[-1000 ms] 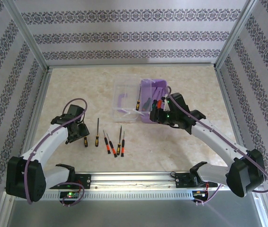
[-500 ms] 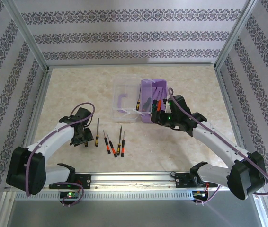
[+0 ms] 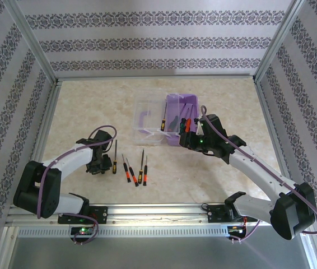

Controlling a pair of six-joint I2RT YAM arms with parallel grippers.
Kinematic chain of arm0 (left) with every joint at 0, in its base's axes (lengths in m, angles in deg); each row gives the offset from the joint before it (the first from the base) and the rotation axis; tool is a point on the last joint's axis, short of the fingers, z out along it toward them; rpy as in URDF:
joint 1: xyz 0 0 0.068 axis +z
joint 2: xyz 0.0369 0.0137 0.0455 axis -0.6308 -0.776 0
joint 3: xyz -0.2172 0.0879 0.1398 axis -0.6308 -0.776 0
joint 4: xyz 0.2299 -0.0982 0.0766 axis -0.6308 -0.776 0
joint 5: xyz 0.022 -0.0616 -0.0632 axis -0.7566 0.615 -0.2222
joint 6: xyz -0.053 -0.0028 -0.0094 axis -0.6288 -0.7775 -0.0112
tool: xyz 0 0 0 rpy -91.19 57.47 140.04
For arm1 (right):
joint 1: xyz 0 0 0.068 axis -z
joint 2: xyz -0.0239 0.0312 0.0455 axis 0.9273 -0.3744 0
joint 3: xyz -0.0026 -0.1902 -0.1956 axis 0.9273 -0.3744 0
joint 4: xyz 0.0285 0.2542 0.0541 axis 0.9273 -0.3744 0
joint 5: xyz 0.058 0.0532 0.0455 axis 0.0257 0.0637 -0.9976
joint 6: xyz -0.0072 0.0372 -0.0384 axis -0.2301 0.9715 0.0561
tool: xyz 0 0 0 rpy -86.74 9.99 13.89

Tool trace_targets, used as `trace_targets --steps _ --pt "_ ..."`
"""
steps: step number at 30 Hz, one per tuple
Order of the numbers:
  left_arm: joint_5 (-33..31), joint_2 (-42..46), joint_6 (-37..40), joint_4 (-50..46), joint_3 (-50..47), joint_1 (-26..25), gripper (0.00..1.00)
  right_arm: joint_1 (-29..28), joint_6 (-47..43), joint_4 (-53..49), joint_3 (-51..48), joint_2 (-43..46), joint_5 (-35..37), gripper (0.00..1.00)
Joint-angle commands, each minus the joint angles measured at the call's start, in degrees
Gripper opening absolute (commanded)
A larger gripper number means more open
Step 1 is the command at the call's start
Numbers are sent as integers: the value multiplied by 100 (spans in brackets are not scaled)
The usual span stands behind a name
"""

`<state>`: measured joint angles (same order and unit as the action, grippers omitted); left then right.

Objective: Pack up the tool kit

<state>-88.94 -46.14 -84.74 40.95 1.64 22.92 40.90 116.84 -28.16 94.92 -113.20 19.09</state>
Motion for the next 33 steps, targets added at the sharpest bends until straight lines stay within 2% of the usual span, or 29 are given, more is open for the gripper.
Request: trace_targets --steps 1,5,10,14,19,23,27,33 --pt "-277 -35 173 -54 124 -46 17 31 87 53 23 -10 -18 38" --pt "-287 40 386 -162 263 -51 9 4 50 48 51 8 -41 38" --pt "-243 320 583 -515 590 -64 8 -4 -317 -149 246 61 -45 40" --pt "-273 686 613 -913 1015 -205 8 -21 -211 90 303 40 -435 45" --pt "15 866 512 -979 1571 -811 6 -294 64 546 364 -147 -653 43" --pt "221 807 519 -609 1994 -1599 6 -602 498 1181 347 -319 -767 38" --pt "230 570 544 -592 2566 -2257 6 -759 680 1447 306 -369 -705 35" --pt "483 160 514 -257 3025 -2969 6 -804 808 1669 227 -282 -637 32"
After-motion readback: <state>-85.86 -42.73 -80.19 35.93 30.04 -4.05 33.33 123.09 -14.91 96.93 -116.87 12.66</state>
